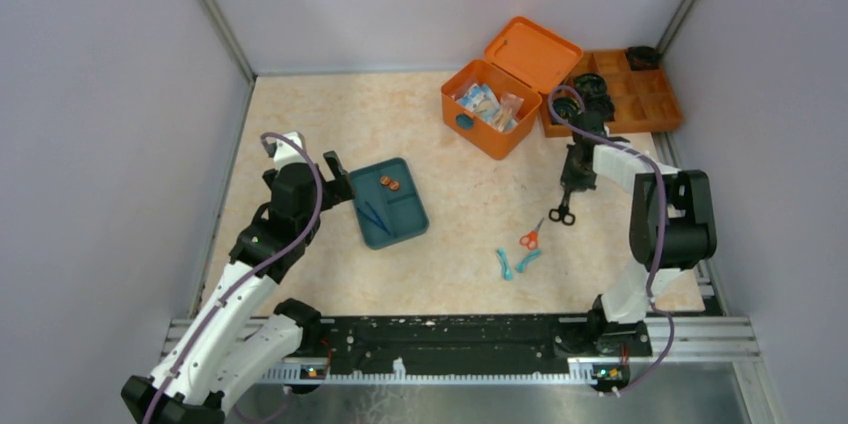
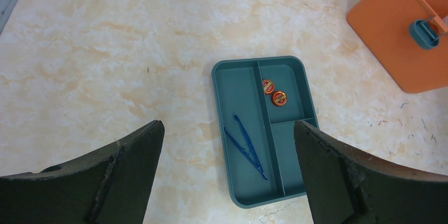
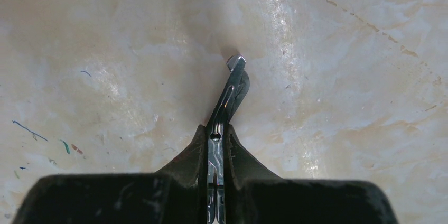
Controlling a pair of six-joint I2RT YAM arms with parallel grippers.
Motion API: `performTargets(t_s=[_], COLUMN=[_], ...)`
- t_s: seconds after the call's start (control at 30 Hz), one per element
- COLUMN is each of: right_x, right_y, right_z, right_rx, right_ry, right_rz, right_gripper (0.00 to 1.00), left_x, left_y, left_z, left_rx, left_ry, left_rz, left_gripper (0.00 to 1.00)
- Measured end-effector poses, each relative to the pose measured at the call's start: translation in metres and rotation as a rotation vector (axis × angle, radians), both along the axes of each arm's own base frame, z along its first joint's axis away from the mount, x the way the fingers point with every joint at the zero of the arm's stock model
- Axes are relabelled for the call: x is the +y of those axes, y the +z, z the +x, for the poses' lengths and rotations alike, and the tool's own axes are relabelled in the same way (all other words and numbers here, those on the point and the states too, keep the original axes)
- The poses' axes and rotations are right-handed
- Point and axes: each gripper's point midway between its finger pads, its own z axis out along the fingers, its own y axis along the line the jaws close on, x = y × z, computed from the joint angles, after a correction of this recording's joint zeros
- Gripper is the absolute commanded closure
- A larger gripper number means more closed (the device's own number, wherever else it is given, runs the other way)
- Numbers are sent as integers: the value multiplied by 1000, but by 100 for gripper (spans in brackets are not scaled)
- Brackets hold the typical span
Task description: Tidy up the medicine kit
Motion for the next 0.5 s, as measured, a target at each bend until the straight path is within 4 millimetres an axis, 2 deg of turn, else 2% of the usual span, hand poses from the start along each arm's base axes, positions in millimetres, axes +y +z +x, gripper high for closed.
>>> performTargets(t_s=[0.37, 0.5], right_x=[4, 19], right_y=[30, 31], right_z=[0, -5], right_rx=[-66, -50], right_ry=[11, 47], right_rz=[7, 12], right_gripper=[100, 100], left_x=[0, 0], left_y=[0, 0], left_z=[0, 0], left_rx=[0, 0], left_ry=[0, 0], left_rz=[0, 0], left_gripper=[1, 1])
